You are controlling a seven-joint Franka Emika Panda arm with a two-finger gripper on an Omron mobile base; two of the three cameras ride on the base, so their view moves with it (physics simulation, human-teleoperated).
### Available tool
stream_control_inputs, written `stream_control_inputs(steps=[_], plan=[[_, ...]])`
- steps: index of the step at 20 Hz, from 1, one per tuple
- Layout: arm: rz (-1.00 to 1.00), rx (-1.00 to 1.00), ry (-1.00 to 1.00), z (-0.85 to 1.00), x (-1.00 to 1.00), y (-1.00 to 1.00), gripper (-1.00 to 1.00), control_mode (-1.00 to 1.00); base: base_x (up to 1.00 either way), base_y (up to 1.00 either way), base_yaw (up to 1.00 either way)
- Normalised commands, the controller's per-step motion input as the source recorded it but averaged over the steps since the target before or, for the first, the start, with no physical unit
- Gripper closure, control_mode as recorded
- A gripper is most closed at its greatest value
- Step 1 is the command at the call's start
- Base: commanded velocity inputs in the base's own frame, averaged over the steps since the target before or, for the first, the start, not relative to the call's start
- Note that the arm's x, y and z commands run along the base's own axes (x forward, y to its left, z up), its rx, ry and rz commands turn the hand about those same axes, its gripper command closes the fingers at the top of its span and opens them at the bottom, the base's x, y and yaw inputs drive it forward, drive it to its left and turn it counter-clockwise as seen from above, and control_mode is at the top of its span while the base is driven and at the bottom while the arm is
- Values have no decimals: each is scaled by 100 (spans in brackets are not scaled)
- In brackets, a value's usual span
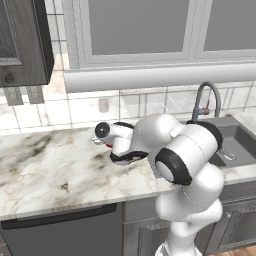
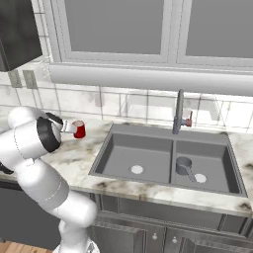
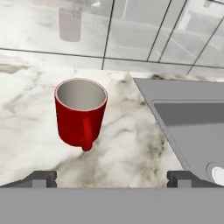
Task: Move any existing items from the left basin to the right basin for drying. Then move the mug from the counter to the left basin of the sink for washing.
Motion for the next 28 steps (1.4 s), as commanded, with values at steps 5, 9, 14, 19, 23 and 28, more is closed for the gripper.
stream_control_inputs(steps=[5,9,14,19,23,28], plan=[[11,0,0,-8,23,6,-100,-100,0,0,0],[12,0,0,-9,20,0,-100,-100,0,0,0],[10,0,0,-15,4,0,-100,-100,0,0,0],[5,0,0,-6,0,0,-100,-100,0,0,0],[3,0,0,0,4,0,-100,-100,0,0,0],[0,0,0,0,14,-1,-100,-100,0,0,0]])
